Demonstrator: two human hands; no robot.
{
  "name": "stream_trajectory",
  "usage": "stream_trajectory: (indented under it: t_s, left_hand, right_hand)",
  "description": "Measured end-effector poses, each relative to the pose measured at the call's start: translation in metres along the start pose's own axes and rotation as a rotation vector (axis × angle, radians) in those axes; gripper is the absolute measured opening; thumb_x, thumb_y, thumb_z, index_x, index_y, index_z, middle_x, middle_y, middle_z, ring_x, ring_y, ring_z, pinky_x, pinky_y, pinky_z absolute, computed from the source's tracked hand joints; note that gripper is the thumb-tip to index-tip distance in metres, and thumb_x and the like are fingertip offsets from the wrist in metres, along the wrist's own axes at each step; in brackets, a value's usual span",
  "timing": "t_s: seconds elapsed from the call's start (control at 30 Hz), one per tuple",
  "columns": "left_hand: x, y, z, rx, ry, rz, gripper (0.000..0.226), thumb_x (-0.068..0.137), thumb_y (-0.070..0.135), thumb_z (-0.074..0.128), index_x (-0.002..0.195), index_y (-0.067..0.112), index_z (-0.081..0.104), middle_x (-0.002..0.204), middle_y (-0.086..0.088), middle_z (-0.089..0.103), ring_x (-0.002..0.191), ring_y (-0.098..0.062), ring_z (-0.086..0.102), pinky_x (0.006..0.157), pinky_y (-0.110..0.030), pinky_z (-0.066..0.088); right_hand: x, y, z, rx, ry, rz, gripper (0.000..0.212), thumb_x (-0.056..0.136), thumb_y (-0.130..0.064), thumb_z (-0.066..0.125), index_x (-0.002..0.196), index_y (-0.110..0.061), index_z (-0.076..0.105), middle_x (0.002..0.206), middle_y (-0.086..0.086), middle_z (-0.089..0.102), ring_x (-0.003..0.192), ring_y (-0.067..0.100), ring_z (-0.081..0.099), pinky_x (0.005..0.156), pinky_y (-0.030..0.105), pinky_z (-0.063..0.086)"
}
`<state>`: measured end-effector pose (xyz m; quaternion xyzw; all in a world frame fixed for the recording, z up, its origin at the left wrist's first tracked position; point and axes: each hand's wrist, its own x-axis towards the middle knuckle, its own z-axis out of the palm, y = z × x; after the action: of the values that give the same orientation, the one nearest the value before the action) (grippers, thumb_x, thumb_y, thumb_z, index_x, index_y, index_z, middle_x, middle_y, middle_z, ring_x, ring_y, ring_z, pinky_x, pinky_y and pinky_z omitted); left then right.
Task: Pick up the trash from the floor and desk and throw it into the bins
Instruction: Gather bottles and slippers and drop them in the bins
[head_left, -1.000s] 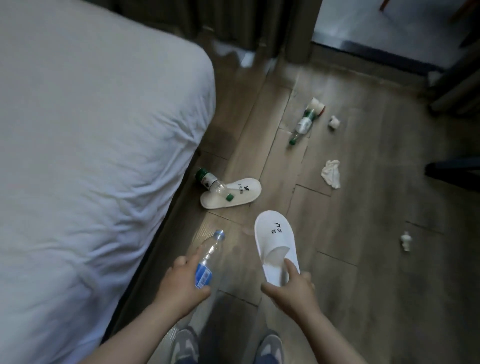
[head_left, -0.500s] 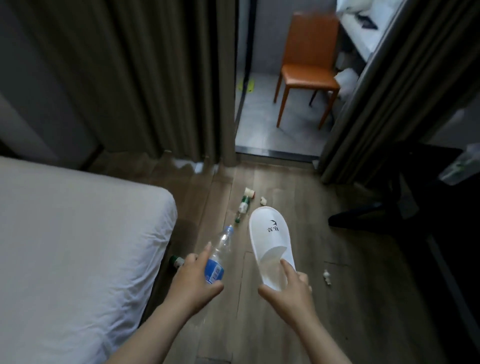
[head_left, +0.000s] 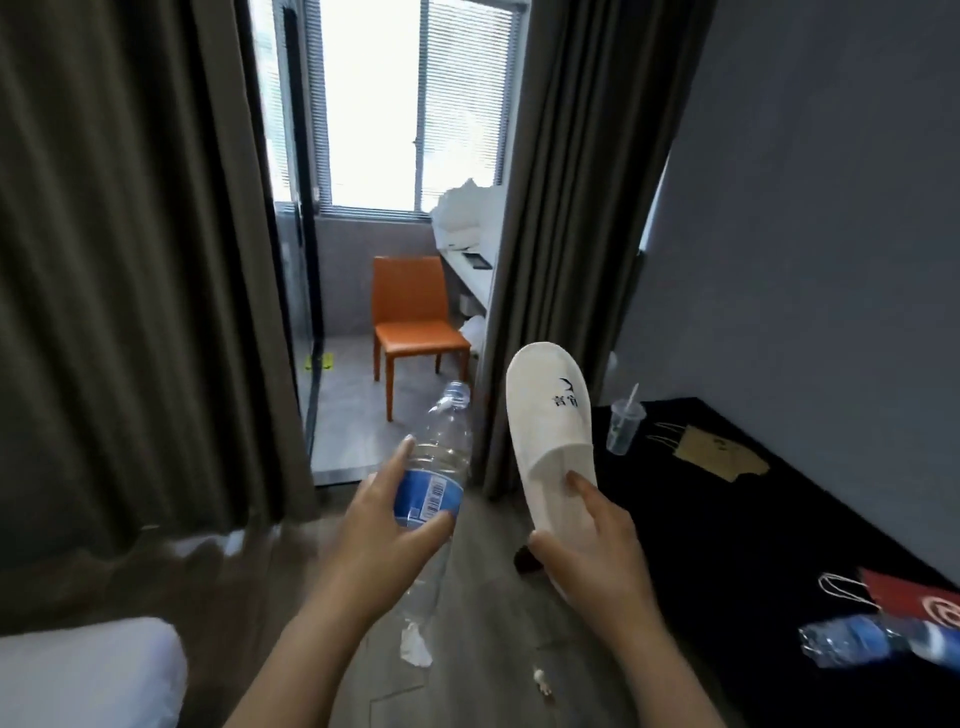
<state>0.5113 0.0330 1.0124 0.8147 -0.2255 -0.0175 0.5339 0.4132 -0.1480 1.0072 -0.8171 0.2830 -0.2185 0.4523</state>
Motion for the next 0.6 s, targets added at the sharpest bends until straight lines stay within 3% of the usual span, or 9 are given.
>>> stream_trajectory:
  t_s: [0.13,0.23,0.33,0.43,0.5,0.6]
  left_hand:
    - [-0.009,0.018,0.005,-0.047,-0.158,0.072,0.084,0.079,0.028,0.072,0.145,0.045,0.022,0.118,0.006,0.048,0.095,-0.009,0.061,0.083,-0.034,0.056]
    - [-0.029,0.029,0.013,-0.079,-0.264,0.131,0.082,0.08,0.025,0.072,0.145,0.042,0.025,0.119,0.005,0.049,0.094,-0.006,0.058,0.08,-0.028,0.054]
    - [-0.059,0.042,0.034,-0.158,-0.372,0.189,0.08,0.079,0.024,0.073,0.143,0.043,0.03,0.12,0.006,0.049,0.094,-0.003,0.058,0.078,-0.022,0.051]
    - [-0.101,0.065,0.068,-0.216,-0.543,0.225,0.081,0.076,0.029,0.073,0.141,0.049,0.031,0.123,0.01,0.053,0.095,-0.006,0.063,0.082,-0.026,0.053]
    - [-0.134,0.09,0.092,-0.247,-0.671,0.262,0.081,0.074,0.033,0.073,0.14,0.052,0.029,0.121,0.01,0.056,0.093,-0.007,0.065,0.082,-0.028,0.055]
    - [-0.192,0.139,0.123,-0.298,-0.831,0.355,0.071,0.078,0.026,0.072,0.132,0.054,0.036,0.108,0.008,0.061,0.08,-0.008,0.067,0.067,-0.017,0.054]
  right_hand:
    - [-0.044,-0.006,-0.036,-0.019,0.154,0.038,0.079,0.066,-0.041,0.069,0.141,-0.034,0.043,0.134,-0.002,0.043,0.108,0.015,0.051,0.076,0.025,0.046]
    - [-0.093,-0.004,-0.057,0.014,0.289,0.108,0.088,0.051,-0.053,0.058,0.136,-0.032,0.05,0.129,-0.001,0.053,0.107,0.014,0.056,0.087,0.035,0.052]
    - [-0.151,0.006,-0.08,0.067,0.463,0.196,0.073,0.058,-0.043,0.065,0.13,-0.03,0.057,0.123,-0.003,0.058,0.105,0.013,0.058,0.09,0.037,0.052]
    - [-0.218,0.012,-0.115,0.07,0.619,0.272,0.056,0.073,-0.025,0.073,0.127,-0.027,0.059,0.12,-0.005,0.06,0.099,0.006,0.058,0.075,0.022,0.048]
    - [-0.264,0.017,-0.145,0.049,0.727,0.328,0.053,0.075,-0.021,0.072,0.126,-0.028,0.06,0.121,-0.005,0.06,0.099,0.006,0.058,0.071,0.02,0.046]
    - [-0.335,0.021,-0.192,0.024,0.926,0.364,0.053,0.074,-0.025,0.072,0.125,-0.03,0.06,0.122,-0.006,0.06,0.102,0.007,0.059,0.078,0.024,0.046]
